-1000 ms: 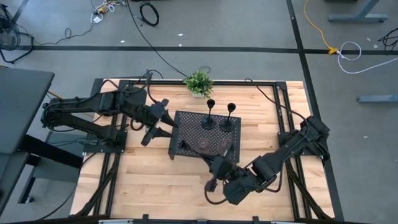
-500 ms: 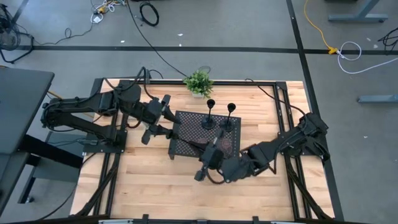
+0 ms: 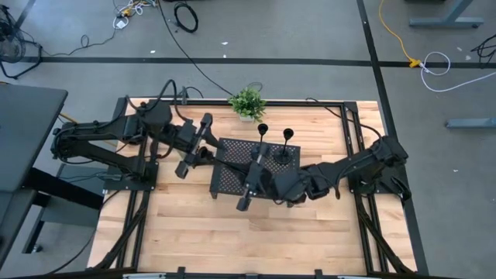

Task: Pick & Place candle stick holders
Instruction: Put the black candle holder on the shelf

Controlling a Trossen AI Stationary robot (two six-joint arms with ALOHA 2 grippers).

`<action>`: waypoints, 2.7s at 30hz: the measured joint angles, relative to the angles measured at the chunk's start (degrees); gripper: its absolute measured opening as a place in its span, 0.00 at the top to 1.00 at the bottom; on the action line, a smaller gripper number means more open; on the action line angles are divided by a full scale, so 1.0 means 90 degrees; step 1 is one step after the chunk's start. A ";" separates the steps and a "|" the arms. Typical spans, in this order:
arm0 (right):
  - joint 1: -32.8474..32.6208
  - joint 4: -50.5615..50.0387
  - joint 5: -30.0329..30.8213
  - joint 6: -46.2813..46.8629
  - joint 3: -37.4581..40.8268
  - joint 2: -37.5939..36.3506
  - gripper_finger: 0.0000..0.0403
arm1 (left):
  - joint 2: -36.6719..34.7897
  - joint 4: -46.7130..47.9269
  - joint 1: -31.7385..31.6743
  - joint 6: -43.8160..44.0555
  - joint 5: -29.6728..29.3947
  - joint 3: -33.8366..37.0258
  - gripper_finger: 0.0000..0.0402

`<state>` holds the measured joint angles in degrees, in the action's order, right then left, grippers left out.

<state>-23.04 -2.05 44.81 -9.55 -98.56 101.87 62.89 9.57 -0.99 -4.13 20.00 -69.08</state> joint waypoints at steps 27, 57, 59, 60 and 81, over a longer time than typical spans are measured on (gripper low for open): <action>0.0568 0.0093 -0.0917 -0.0043 0.0000 -0.0005 1.00 | 0.0000 -0.0898 -0.0001 -0.0009 0.0083 0.0000 0.76; 0.0264 -0.0467 -0.0033 -0.0140 0.0000 -0.0015 0.75 | 0.0002 -0.0762 -0.0211 0.0039 -0.0271 0.0000 0.97; 0.0203 -0.0792 0.0201 -0.0088 0.0000 -0.0048 0.71 | 0.0002 -0.0618 -0.0288 0.0030 -0.0421 0.0000 0.97; 0.0168 -0.0943 0.0346 -0.0015 0.0000 -0.0065 0.69 | 0.0002 -0.0533 -0.0333 0.0019 -0.0467 0.0000 0.97; -0.0759 -0.4265 0.2070 0.2685 0.0000 -0.0372 0.56 | 0.0528 0.0450 -0.1449 0.0047 -0.0728 0.0017 0.97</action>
<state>-29.87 -40.44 63.44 14.61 -98.56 98.52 67.65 13.62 -14.04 -3.71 13.44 -68.93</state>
